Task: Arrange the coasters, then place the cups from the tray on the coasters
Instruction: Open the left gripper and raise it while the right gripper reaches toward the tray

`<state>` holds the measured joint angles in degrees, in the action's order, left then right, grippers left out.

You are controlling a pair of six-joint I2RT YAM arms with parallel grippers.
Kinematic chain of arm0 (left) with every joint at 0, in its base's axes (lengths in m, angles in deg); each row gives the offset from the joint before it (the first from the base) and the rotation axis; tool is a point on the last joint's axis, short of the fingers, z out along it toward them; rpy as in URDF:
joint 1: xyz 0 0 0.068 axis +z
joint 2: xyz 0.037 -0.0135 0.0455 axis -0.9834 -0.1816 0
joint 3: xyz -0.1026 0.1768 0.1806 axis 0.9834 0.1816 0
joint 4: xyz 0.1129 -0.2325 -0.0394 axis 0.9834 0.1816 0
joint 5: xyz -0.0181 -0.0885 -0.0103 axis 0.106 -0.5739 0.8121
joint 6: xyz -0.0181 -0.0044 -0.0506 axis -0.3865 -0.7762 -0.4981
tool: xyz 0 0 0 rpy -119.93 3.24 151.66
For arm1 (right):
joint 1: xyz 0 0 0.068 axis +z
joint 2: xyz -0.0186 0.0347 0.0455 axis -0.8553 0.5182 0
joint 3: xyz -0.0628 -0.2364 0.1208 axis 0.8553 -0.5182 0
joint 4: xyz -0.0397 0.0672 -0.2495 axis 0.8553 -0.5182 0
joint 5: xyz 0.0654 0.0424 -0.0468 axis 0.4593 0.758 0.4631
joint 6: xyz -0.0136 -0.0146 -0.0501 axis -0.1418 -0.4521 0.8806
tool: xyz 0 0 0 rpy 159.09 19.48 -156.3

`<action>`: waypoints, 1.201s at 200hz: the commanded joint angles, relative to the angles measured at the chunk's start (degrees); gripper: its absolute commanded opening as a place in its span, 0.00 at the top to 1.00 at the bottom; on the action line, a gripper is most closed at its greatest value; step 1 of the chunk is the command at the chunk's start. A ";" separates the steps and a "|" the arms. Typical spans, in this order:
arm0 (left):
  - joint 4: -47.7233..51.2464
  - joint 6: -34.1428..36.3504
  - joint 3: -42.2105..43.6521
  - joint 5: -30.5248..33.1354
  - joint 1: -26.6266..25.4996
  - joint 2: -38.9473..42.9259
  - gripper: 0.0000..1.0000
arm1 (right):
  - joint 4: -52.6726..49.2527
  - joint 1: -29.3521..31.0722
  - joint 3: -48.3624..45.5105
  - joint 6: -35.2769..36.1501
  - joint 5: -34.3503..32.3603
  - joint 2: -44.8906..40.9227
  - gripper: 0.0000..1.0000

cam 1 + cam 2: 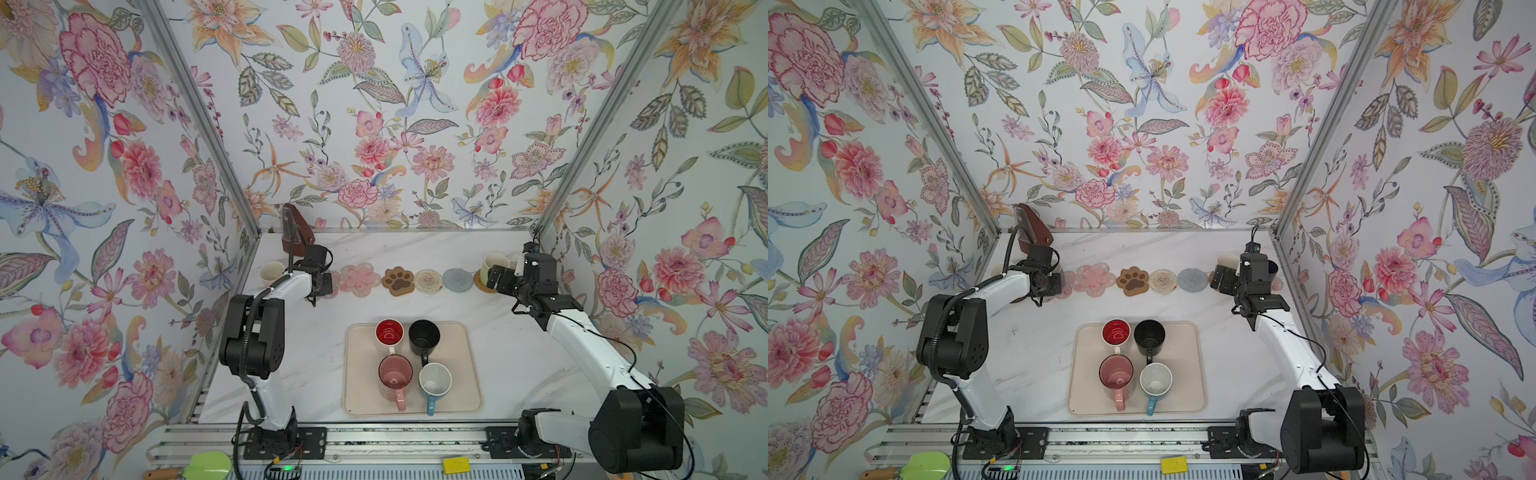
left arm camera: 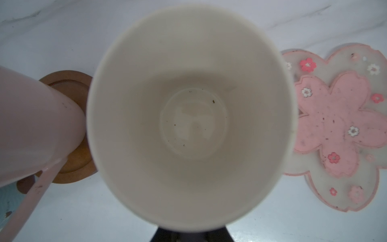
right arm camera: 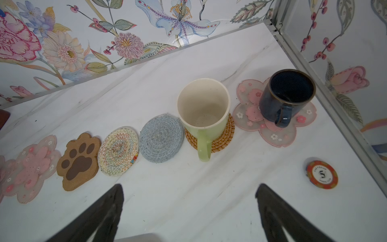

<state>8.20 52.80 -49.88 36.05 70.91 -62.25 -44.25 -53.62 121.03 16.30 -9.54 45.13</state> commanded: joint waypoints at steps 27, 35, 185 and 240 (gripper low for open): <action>-0.56 -0.86 -1.99 0.22 0.46 0.20 0.77 | -1.06 0.01 0.72 0.05 -0.73 -0.45 0.01; -0.49 -0.96 -1.91 0.43 0.46 0.47 0.73 | -1.08 0.02 0.75 0.05 -0.75 -0.44 0.01; -16.61 -6.46 28.91 -4.93 0.30 43.30 0.01 | -0.86 0.11 0.53 -1.03 -0.72 -0.12 0.01; -18.24 -6.89 36.64 -4.13 0.43 54.23 0.01 | -0.99 0.38 0.63 -1.97 0.15 0.93 0.01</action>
<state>-7.10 46.55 -14.12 31.96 70.91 -10.17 -44.25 -53.62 121.03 15.47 -9.91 45.23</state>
